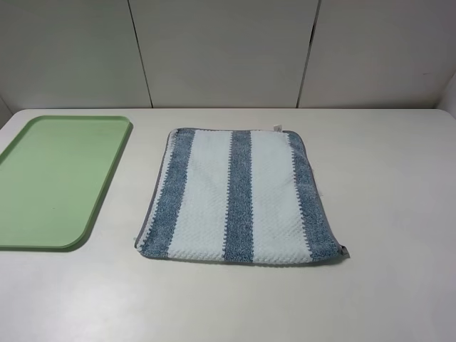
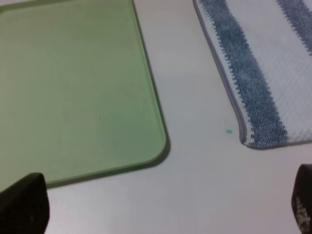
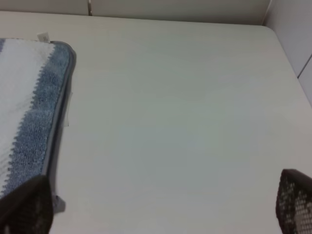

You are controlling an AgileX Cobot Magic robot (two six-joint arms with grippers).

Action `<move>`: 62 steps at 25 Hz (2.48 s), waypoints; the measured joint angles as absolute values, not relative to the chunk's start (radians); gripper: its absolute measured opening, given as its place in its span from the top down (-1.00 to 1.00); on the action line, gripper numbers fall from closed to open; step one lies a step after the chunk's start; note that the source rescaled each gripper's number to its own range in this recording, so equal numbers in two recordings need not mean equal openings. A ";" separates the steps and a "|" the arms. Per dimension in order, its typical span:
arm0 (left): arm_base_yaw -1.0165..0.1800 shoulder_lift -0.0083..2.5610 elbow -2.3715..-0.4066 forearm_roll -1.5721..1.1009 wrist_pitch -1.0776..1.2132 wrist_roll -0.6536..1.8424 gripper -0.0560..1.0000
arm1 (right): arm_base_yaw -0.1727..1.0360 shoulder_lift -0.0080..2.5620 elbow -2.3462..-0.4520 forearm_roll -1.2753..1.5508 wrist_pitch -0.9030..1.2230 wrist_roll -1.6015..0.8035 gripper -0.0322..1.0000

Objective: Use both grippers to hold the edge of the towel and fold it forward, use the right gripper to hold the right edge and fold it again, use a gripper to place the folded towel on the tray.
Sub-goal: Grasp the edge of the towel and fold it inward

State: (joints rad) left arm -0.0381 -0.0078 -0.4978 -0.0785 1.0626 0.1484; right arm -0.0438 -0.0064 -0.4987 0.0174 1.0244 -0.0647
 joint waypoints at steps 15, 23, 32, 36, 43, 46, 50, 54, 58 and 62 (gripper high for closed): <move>-0.038 -0.008 -0.498 -0.078 1.063 0.148 -1.00 | -0.044 -0.006 -0.499 0.017 1.024 -0.065 -1.00; -0.038 -0.008 -0.498 -0.078 1.063 0.148 -1.00 | -0.044 -0.006 -0.499 0.029 1.024 -0.065 -1.00; -0.038 0.056 -0.532 -0.079 1.062 0.148 -1.00 | -0.044 0.033 -0.520 0.033 1.024 -0.068 -1.00; -0.038 0.183 -0.597 -0.079 1.049 0.177 -0.99 | -0.044 0.160 -0.565 0.033 1.024 -0.069 -1.00; -0.050 0.459 -0.734 -0.079 1.040 0.361 -0.97 | -0.044 0.455 -0.649 0.033 0.999 -0.128 -1.00; -0.108 0.563 -0.778 -0.079 1.040 0.405 -0.96 | -0.041 0.579 -0.684 0.039 0.971 -0.163 -1.00; -0.240 0.680 -0.808 -0.057 1.035 0.476 -0.96 | -0.002 0.714 -0.724 0.045 0.945 -0.235 -1.00; -0.371 0.788 -0.810 -0.011 1.035 0.525 -0.95 | 0.111 0.822 -0.746 0.045 0.936 -0.334 -1.00; -0.462 0.898 -0.810 0.011 1.033 0.543 -0.94 | 0.236 0.935 -0.747 0.045 0.898 -0.413 -1.00; -0.549 1.004 -0.810 0.014 1.014 0.600 -0.94 | 0.346 1.045 -0.747 0.045 0.862 -0.496 -1.00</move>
State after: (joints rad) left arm -0.5488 1.0041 -0.8104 0.0144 1.0140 0.5997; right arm 0.3464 1.0454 -0.7470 0.0448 0.8622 -0.4960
